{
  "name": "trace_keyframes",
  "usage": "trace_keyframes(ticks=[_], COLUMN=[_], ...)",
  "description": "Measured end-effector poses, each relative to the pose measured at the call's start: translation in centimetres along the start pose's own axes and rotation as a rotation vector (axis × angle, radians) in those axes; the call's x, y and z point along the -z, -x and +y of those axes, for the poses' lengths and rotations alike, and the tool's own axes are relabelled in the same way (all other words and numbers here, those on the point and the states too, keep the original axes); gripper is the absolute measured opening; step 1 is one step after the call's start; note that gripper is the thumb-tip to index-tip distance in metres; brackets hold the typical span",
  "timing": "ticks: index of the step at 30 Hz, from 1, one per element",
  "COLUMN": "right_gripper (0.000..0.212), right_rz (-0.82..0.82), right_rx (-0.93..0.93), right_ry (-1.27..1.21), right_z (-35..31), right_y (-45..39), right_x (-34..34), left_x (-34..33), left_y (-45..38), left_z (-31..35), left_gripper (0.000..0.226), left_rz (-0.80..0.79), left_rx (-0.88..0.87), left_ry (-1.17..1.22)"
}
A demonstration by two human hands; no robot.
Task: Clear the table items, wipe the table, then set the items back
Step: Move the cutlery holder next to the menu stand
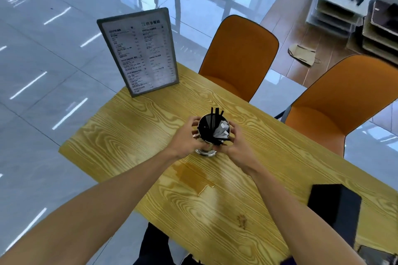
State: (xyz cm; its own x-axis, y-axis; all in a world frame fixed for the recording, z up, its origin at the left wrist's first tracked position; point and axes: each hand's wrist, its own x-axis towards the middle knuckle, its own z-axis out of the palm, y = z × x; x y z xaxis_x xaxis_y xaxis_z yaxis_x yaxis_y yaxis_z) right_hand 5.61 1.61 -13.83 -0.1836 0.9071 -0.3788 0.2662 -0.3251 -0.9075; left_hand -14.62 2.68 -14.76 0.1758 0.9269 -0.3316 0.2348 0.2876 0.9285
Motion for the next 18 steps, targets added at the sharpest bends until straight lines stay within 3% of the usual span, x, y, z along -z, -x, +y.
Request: trace_keyframes(ticks=[5,18], right_gripper=[0.09,0.086], right_rz=[-0.101,-0.332], right_rx=[0.041,0.134], right_ry=[0.03,0.099], right_z=[-4.0,-10.7], right_y=[-4.4,-14.4], right_x=[-5.5,-23.8], left_x=[6.9,25.1], left_y=[0.2,2.4], left_z=[0.1,-5.0], left_gripper=[0.086,0.081], left_rz=[0.154,0.501], left_rx=[-0.026,0.045], left_ry=[0.026,0.096])
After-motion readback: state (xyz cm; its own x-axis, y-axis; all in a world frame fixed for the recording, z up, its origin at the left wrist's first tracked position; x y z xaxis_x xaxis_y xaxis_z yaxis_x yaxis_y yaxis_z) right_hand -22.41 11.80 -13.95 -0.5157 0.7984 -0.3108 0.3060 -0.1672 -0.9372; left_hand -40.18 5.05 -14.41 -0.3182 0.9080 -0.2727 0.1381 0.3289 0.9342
